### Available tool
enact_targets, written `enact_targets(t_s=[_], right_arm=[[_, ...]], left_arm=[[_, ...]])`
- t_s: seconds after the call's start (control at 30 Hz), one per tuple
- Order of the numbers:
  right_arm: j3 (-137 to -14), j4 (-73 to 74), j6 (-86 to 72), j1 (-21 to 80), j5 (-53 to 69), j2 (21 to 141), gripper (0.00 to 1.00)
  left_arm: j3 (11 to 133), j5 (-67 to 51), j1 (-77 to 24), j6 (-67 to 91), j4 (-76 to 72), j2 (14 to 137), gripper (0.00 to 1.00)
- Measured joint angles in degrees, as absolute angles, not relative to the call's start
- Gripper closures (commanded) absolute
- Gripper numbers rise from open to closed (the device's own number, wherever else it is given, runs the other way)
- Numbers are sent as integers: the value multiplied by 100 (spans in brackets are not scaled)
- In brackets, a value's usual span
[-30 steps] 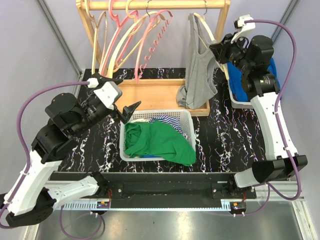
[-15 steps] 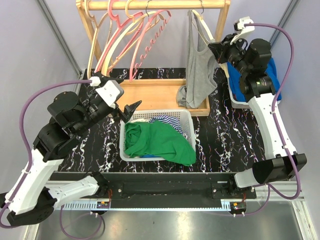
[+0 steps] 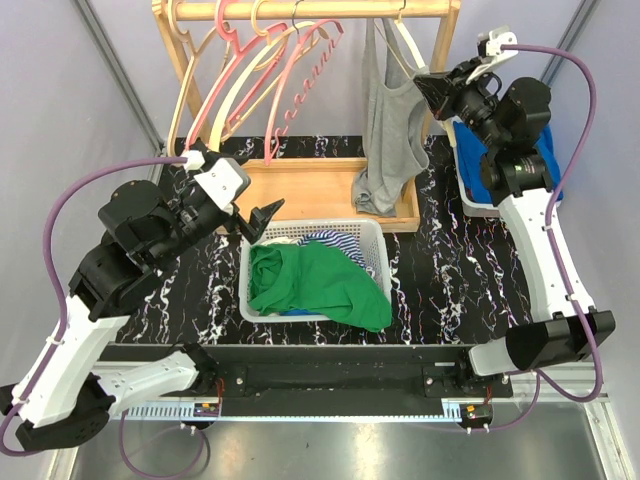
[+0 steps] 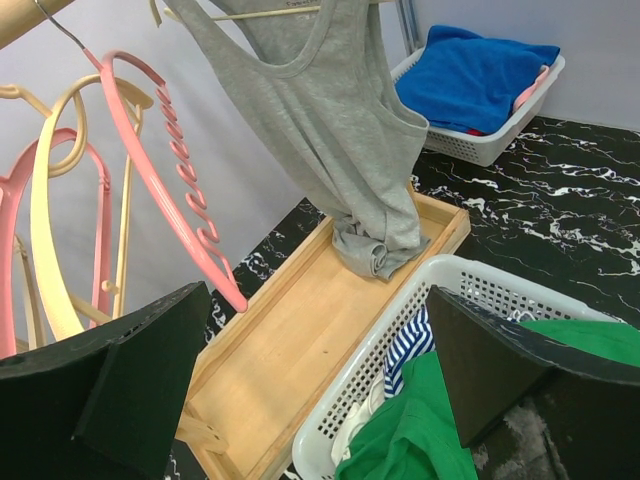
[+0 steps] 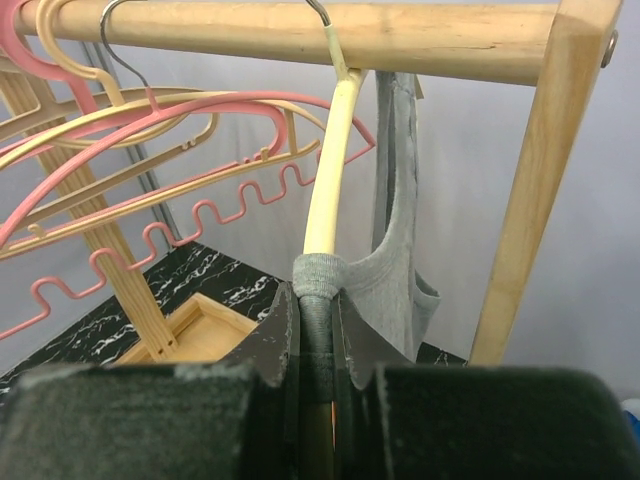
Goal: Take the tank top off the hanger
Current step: Pick up the hanger from the clothesline.
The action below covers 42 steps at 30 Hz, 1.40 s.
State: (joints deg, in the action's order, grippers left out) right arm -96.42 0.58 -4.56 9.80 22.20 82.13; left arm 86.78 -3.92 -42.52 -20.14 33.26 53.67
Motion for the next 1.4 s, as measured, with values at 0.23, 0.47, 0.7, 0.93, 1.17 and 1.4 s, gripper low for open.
enact_targets(t_s=[0.23, 0.47, 0.7, 0.93, 1.17, 1.4], right_arm=[[-9351, 646, -491, 967, 2650, 7487, 100], [-9201, 1485, -471, 967, 3306, 6158, 100], [-9998, 1903, -460, 967, 3717, 5765, 100], [-11249, 2038, -462, 967, 3756, 6082, 100], [-12444, 2080, -458, 967, 3651, 6532, 100], [-13137, 1981, -587, 967, 3599, 6735, 100]], left_arm=[[8678, -451, -4228, -2058, 3328, 5358, 1], [8689, -679, -4228, -2117, 3330, 5374, 1], [8705, -814, -4228, -2115, 3326, 5371, 1], [8567, -843, -4195, -2115, 3295, 5186, 1], [8455, -871, -4099, -2110, 3284, 4989, 1], [8412, -928, -4010, -2062, 3277, 4893, 1]])
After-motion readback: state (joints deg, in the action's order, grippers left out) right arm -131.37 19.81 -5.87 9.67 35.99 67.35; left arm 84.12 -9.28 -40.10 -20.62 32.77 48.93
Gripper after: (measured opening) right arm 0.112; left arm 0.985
